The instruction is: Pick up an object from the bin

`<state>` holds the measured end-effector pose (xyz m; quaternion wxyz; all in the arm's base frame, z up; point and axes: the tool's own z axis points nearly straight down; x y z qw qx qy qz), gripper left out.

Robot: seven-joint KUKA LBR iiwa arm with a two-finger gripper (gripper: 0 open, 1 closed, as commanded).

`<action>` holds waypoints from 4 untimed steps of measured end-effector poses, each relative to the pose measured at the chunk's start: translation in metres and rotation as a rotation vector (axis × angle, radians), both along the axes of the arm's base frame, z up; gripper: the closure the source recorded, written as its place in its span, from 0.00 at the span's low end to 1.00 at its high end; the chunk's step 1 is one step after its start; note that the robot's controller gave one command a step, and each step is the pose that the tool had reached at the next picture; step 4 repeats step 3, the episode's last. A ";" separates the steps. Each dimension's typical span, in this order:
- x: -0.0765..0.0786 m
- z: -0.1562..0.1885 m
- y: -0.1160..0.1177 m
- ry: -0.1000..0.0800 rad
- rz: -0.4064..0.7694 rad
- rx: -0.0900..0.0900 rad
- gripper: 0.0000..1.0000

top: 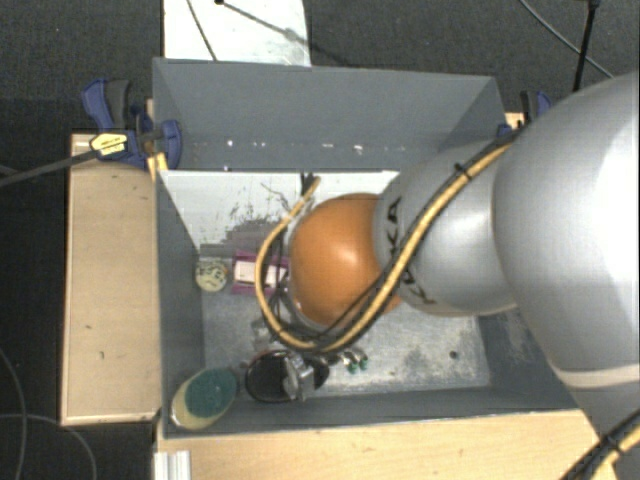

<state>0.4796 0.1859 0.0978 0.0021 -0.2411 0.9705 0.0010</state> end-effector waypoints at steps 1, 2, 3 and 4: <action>0.024 0.121 0.044 -0.007 0.016 0.003 1.00; 0.003 0.095 0.058 0.002 0.072 -0.003 1.00; 0.090 0.178 0.005 -0.009 0.025 -0.002 1.00; 0.090 0.178 0.005 -0.009 0.025 -0.002 1.00</action>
Offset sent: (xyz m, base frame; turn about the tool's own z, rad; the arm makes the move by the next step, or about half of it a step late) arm 0.0215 0.0418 0.1163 -0.0136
